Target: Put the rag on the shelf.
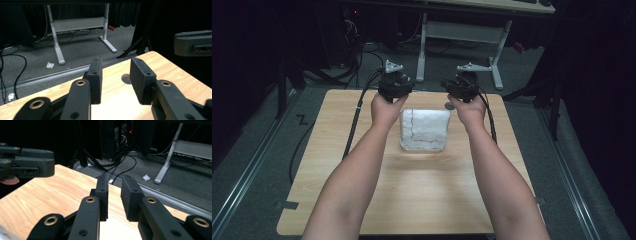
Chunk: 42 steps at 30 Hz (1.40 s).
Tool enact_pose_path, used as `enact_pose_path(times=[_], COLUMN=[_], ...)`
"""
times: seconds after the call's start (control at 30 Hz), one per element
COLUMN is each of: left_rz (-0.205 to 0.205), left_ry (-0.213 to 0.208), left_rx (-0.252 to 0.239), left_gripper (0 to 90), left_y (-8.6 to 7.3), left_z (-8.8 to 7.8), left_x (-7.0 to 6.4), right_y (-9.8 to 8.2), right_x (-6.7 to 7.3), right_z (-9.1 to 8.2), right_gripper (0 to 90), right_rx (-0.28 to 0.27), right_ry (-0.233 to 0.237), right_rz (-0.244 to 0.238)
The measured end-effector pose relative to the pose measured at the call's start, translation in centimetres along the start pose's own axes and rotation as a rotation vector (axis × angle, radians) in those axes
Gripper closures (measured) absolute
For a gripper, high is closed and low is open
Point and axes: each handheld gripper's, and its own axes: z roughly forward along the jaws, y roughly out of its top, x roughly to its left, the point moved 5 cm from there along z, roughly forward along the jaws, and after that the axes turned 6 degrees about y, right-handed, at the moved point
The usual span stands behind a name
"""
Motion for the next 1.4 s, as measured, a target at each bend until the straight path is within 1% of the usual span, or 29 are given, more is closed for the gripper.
enact_pose_path(times=[0.13, 0.23, 0.27, 0.4, 0.43, 0.47, 0.6, 0.7, 0.83, 0.93, 0.97, 1.0, 1.03, 1.07, 1.13, 1.17, 1.2, 1.23, 1.27, 1.3, 1.33, 1.37, 1.4], left_rz=[-0.005, -0.006, 0.000, 0.004, 0.013, 0.021, 0.028, 0.029, 0.026, 0.042, 0.048, 0.051, 0.055, 0.058, 0.066, 0.052, 0.052, 0.042, 0.041, 0.048, 0.049, 0.054, 0.060], left_ry=[0.000, 0.001, 0.000, -0.008, -0.010, -0.006, -0.005, -0.008, -0.013, -0.017, -0.018, -0.020, -0.024, -0.027, -0.030, -0.049, -0.049, -0.061, -0.062, -0.062, -0.064, -0.065, -0.062], left_rx=[-0.003, 0.001, 0.002, -0.002, -0.004, -0.002, 0.001, -0.005, -0.017, -0.030, -0.034, -0.038, -0.040, -0.044, -0.052, -0.047, -0.047, -0.043, -0.046, -0.044, -0.048, -0.045, -0.042], left_gripper=[62.8, 62.7, 62.6, 62.3, 62.0, 61.7, 60.9, 60.0, 58.4, 57.8, 57.1, 57.1, 56.8, 56.1, 55.8, 54.3, 53.7, 53.7, 53.5, 53.4, 53.4, 53.1, 53.1], left_y=[-0.1, -0.2, -0.2, 0.0, 0.0, 0.0, -0.1, -0.2, -0.5, -0.8, -0.8, -0.9, -1.1, -1.2, -1.5, -2.0, -2.0, -2.3, -2.7, -3.2, -3.6, -4.0, -4.4], left_z=[-0.3, -0.5, -0.7, -1.0, -1.3, -1.4, -1.8, -2.3, -3.2, -4.1, -4.3, -4.6, -5.0, -5.3, -6.0, -6.6, -6.6, -6.9, -7.2, -7.5, -7.8, -8.1, -8.4], left_x=[-0.1, -0.1, -0.2, -0.5, -0.8, -0.9, -1.0, -1.0, -1.0, -1.2, -1.3, -1.3, -1.3, -1.3, -1.3, -1.4, -1.4, -1.4, -1.5, -1.5, -1.6, -1.6, -1.6], right_y=[0.0, 0.0, 0.0, 0.1, 0.2, 0.2, 0.2, 0.1, -0.3, -0.8, -1.2, -1.2, -1.5, -1.9, -2.1, -2.5, -2.5, -2.6, -2.8, -3.2, -3.2, -3.8, -3.8], right_x=[0.3, 0.8, 0.9, 1.3, 1.7, 1.8, 2.2, 2.8, 3.1, 3.2, 3.3, 3.3, 3.3, 3.4, 3.4, 3.4, 3.4, 3.4, 3.5, 3.7, 3.7, 3.9, 3.9], right_z=[-0.2, -0.5, -0.6, -0.9, -1.0, -1.1, -1.4, -1.9, -2.3, -2.8, -3.3, -3.3, -3.5, -3.9, -4.2, -4.6, -4.6, -4.9, -5.2, -5.8, -5.8, -6.4, -6.4], right_gripper=[76.8, 76.4, 76.2, 75.7, 75.8, 75.8, 75.0, 72.6, 70.6, 67.9, 67.1, 67.1, 66.4, 65.9, 65.7, 64.8, 64.8, 64.5, 64.3, 62.9, 62.9, 61.6, 61.6], right_rx=[0.003, -0.002, -0.002, -0.007, -0.006, -0.005, -0.008, -0.015, -0.022, -0.015, -0.018, -0.018, -0.016, -0.012, -0.013, -0.013, -0.013, -0.014, -0.017, -0.024, -0.024, -0.029, -0.029], right_ry=[0.000, 0.001, 0.000, 0.011, 0.014, 0.019, 0.030, 0.033, 0.029, 0.018, 0.020, 0.020, 0.019, 0.007, 0.003, 0.000, 0.000, -0.002, -0.001, -0.001, -0.001, -0.004, -0.004], right_rz=[-0.012, -0.024, -0.027, -0.029, -0.040, -0.042, -0.045, -0.057, -0.062, -0.067, -0.061, -0.061, -0.059, -0.071, -0.071, -0.065, -0.065, -0.068, -0.070, -0.076, -0.076, -0.077, -0.077])
